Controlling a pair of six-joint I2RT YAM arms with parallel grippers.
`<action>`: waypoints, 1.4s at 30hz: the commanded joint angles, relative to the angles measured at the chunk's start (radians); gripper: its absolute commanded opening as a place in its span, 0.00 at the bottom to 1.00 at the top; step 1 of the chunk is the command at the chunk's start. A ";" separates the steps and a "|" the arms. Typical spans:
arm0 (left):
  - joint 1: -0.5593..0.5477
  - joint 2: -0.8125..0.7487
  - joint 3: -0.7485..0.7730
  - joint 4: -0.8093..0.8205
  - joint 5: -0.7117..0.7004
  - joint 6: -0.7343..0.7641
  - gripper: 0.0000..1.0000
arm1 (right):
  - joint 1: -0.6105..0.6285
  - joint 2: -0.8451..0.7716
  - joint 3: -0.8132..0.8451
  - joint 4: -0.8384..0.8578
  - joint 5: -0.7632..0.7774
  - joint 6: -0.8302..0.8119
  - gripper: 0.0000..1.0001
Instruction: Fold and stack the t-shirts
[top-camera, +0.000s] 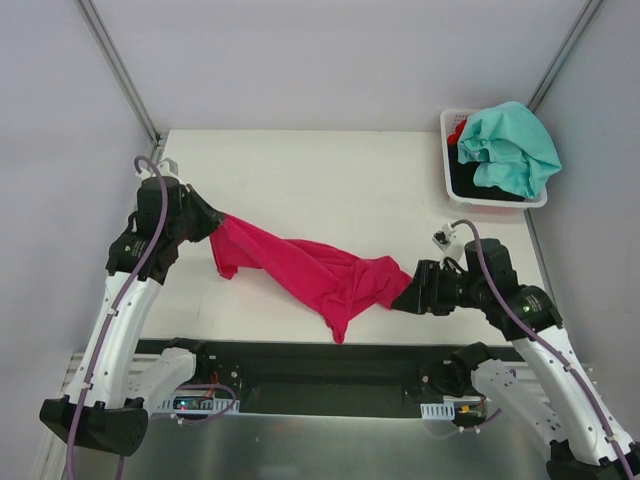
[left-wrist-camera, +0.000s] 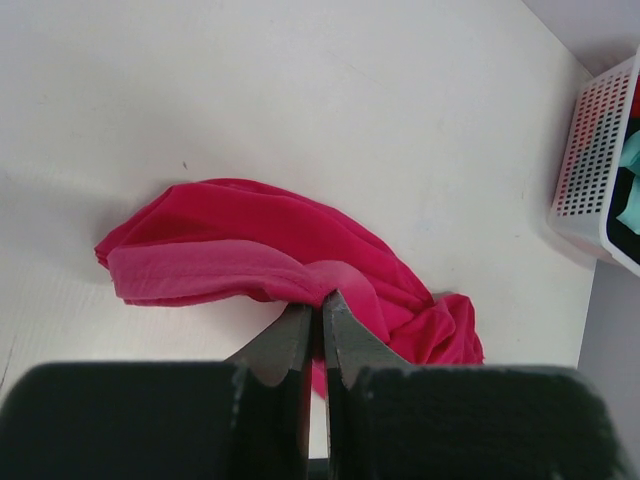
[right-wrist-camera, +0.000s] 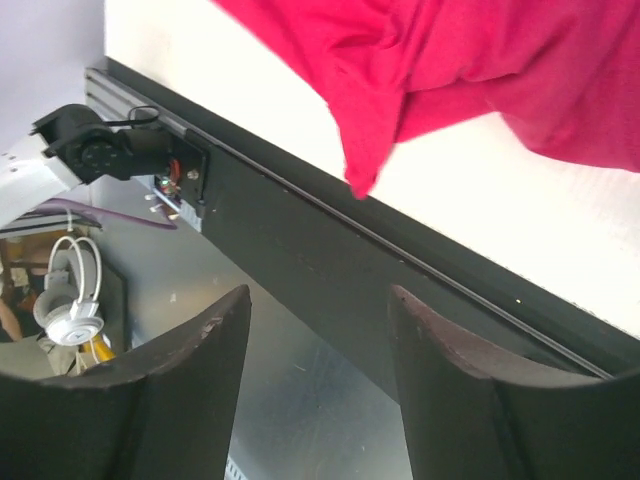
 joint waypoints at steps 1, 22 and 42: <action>-0.016 0.009 0.009 0.055 -0.010 -0.021 0.00 | 0.004 0.025 -0.009 -0.058 0.091 -0.037 0.60; -0.053 0.012 -0.008 0.060 -0.020 -0.022 0.00 | 0.371 0.749 0.316 0.258 0.220 -0.072 0.41; -0.062 -0.026 -0.070 0.063 -0.026 -0.021 0.00 | 0.475 1.087 0.631 0.069 0.508 -0.309 0.60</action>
